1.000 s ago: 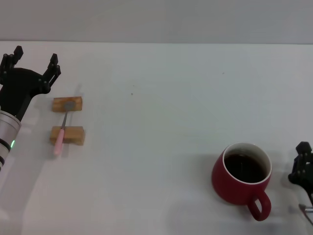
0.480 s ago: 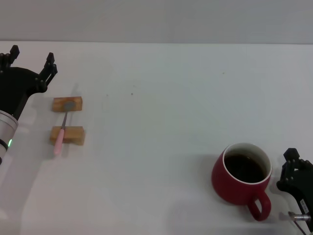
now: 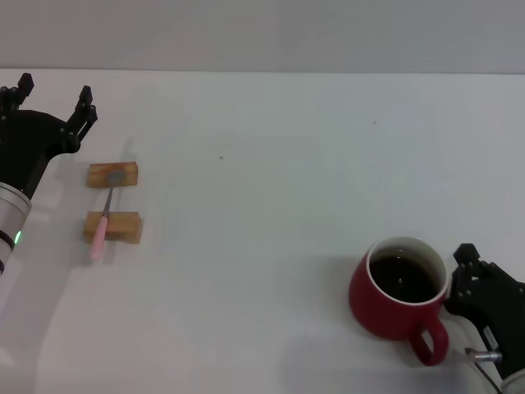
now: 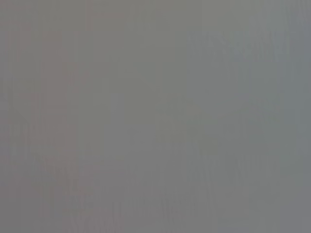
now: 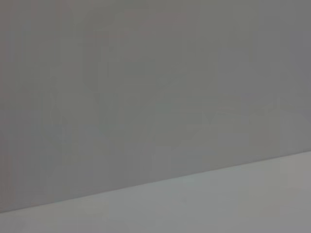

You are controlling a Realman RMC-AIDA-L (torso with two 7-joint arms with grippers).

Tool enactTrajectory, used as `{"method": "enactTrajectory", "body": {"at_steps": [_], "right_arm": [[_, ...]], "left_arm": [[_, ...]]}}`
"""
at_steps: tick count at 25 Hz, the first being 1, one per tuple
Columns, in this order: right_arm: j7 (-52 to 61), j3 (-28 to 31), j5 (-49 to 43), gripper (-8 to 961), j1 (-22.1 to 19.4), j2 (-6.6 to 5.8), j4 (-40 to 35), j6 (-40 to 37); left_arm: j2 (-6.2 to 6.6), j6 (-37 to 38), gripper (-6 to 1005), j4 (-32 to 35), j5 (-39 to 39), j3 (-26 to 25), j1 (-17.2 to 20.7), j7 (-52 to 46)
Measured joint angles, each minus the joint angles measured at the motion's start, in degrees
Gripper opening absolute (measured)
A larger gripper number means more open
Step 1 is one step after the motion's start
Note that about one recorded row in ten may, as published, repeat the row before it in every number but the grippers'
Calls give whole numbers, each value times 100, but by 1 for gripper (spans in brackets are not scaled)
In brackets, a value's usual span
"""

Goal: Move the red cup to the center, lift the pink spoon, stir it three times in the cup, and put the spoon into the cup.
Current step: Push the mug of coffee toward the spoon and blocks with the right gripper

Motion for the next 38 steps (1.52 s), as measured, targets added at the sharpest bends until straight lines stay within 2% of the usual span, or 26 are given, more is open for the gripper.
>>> {"method": "enactTrajectory", "body": {"at_steps": [16, 38], "right_arm": [[15, 45, -7, -1, 473, -32, -73, 300], [21, -149, -19, -1, 371, -15, -54, 499]], "left_arm": [[-1, 1, 833, -42, 0, -63, -4, 0], [0, -9, 834, -86, 9, -136, -59, 36]]}}
